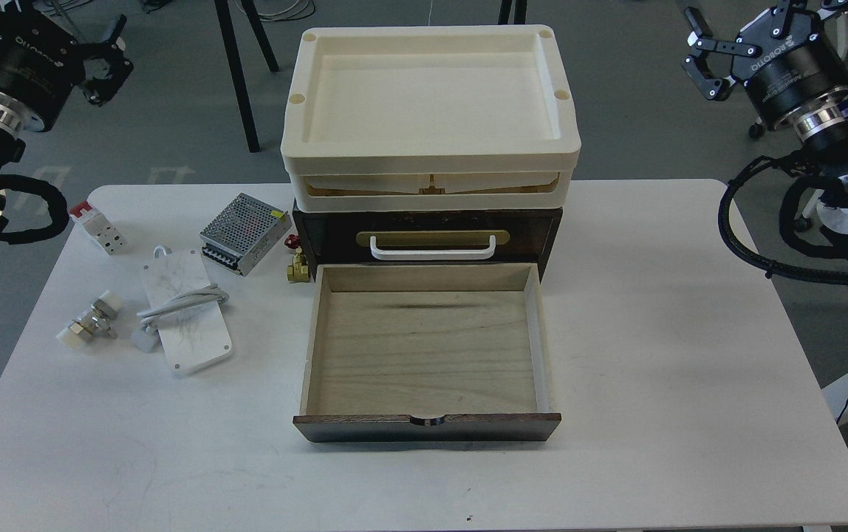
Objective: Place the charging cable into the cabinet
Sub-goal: 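Move the left arm in from the side toward the white charger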
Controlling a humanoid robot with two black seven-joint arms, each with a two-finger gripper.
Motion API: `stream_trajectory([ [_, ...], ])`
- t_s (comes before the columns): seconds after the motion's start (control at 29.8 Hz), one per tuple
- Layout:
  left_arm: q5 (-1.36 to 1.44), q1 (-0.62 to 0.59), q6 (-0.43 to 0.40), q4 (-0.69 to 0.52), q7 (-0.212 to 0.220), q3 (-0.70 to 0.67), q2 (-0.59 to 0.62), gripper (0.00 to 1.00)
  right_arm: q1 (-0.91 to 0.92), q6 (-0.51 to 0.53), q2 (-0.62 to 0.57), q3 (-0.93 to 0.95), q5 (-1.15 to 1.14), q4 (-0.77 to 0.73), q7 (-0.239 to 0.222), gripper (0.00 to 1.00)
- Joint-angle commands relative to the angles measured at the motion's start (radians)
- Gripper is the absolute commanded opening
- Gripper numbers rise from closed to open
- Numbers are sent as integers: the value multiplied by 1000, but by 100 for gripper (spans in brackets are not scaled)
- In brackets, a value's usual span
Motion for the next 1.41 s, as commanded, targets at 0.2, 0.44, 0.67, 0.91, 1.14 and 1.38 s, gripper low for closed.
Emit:
stream_trajectory([
  [0.2, -45, 7, 0, 96, -9, -48, 0, 100, 1, 0, -4, 86, 12, 5, 0, 100],
  [0.44, -96, 65, 0, 278, -104, -172, -27, 100, -125, 0, -26, 321, 56, 65, 0, 100],
  [0.67, 0, 62, 0, 23, -187, -203, 75, 94, -235, 0, -78, 341, 56, 117, 0, 100],
  [0.91, 209, 50, 0, -190, -136, -194, 331, 100, -262, 0, -109, 342, 58, 137, 0, 100],
  [1.14, 206, 52, 0, -52, -147, -192, 332, 100, -262, 0, -109, 373, 58, 169, 0, 100],
  [1.38, 277, 58, 0, -182, -159, -168, 390, 100, -262, 0, -109, 371, 56, 203, 0, 100],
])
